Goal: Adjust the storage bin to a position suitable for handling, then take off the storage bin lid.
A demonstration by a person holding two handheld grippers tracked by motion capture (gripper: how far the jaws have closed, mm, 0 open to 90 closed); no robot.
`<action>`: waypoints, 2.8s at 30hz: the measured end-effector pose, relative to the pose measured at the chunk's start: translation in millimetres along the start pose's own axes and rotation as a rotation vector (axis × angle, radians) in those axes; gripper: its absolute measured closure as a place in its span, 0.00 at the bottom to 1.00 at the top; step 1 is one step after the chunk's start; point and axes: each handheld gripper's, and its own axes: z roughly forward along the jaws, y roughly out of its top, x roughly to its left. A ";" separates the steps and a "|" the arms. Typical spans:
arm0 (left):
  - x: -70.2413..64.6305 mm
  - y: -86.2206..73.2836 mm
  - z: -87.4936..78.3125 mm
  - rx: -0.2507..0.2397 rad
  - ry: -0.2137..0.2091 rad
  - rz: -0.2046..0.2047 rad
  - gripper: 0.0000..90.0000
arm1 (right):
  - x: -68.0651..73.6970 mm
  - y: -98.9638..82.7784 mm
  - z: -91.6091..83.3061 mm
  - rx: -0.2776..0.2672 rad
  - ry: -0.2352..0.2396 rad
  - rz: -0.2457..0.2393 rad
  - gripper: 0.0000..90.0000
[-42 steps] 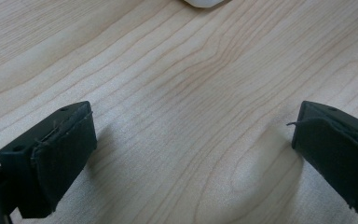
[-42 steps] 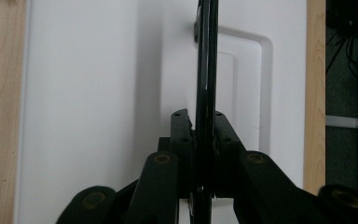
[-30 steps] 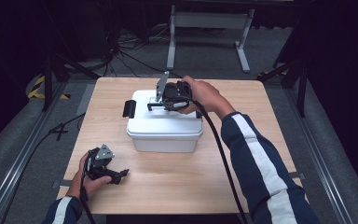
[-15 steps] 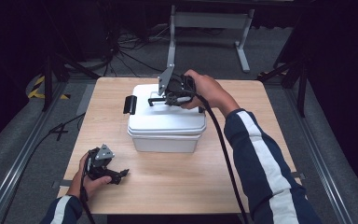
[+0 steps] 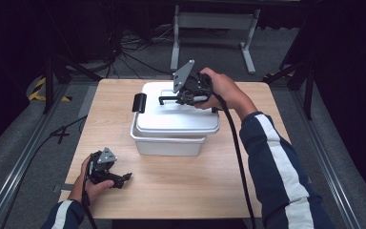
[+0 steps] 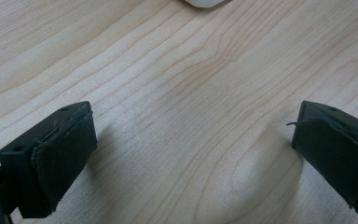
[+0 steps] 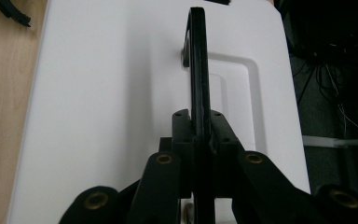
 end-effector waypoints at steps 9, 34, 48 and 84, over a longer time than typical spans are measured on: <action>-1.1 -0.9 -0.7 0.002 0.001 -0.012 0.00 | 2.3 -16.4 -14.9 0.006 -0.017 0.002 0.93; -0.6 -0.8 0.2 -0.006 0.001 -0.007 0.00 | 13.8 -84.5 -62.2 -0.029 -0.075 0.075 0.93; -0.5 -0.7 -0.1 -0.004 0.002 -0.006 0.00 | 21.2 -113.3 -82.6 -0.047 -0.099 0.106 0.93; -0.7 -0.9 0.1 -0.004 0.000 -0.008 0.00 | 32.6 -196.1 -110.6 -0.059 -0.147 0.218 0.93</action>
